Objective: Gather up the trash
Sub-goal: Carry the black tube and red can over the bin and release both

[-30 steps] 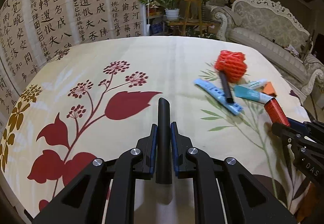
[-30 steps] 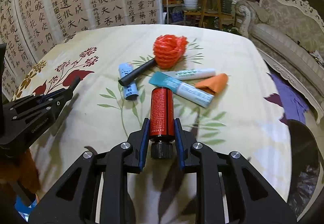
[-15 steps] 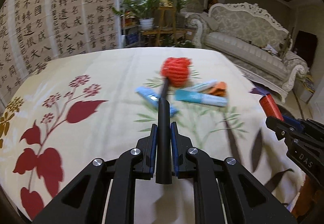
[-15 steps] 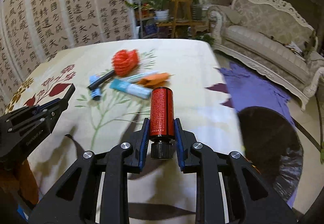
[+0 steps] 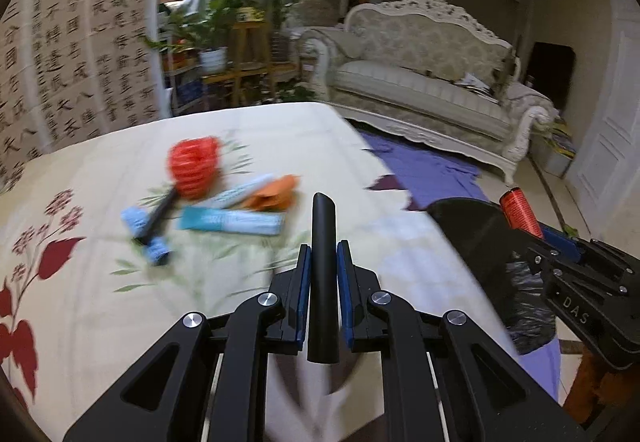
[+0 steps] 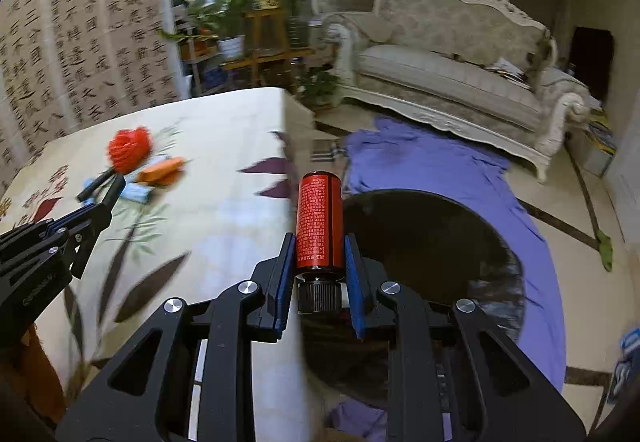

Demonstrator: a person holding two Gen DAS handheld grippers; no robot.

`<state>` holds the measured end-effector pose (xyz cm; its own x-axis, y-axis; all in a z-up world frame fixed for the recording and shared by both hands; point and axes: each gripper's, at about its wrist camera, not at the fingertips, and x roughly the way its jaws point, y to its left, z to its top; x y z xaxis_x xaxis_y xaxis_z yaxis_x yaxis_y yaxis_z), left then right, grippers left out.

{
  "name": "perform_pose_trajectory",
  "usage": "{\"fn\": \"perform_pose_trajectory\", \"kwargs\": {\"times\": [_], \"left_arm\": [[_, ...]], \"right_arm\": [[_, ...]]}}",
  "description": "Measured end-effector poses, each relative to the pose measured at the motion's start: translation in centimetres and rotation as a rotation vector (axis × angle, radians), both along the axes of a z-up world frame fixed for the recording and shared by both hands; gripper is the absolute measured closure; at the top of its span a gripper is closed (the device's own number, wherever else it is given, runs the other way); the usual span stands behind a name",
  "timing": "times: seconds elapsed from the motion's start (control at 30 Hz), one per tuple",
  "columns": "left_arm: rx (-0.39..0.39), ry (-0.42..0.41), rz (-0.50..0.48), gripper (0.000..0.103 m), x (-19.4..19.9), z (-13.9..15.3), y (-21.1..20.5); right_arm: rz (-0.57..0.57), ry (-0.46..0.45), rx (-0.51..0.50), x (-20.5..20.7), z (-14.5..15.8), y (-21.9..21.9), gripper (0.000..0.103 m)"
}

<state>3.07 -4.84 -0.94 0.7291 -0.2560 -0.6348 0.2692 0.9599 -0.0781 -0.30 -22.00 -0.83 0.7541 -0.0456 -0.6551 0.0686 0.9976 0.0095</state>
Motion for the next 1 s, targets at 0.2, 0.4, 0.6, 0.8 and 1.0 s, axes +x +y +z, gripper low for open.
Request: {"fn": "perform_pose_trajectory", "kwargs": {"times": [0.2,0.4,0.6,0.8,1.0], "left_arm": [[0.009,-0.017,-0.079,0.089,0.4,0.0,-4.4],[0.037,-0.022,-0.133,0.089,0.7,-0.5,-7.9],[0.055,-0.035,-0.163,0.089,1.2,-0.8,-10.1],[0.076,-0.038,-0.182,0.089,1.8,-1.1,-12.1],[0.087,-0.011,-0.192,0.064,2.2,-1.8,-13.0]], "right_arm": [[-0.069,-0.011,-0.004,-0.3,-0.4,-3.2,0.08],[-0.105,-0.015,0.0,-0.2,-1.0,-5.4,0.08],[-0.128,-0.007,0.02,0.3,-1.5,-7.0,0.08],[-0.14,-0.007,0.032,0.7,-2.0,-8.3,0.08],[-0.171,-0.003,0.043,0.8,-2.6,-9.5,0.069]]}}
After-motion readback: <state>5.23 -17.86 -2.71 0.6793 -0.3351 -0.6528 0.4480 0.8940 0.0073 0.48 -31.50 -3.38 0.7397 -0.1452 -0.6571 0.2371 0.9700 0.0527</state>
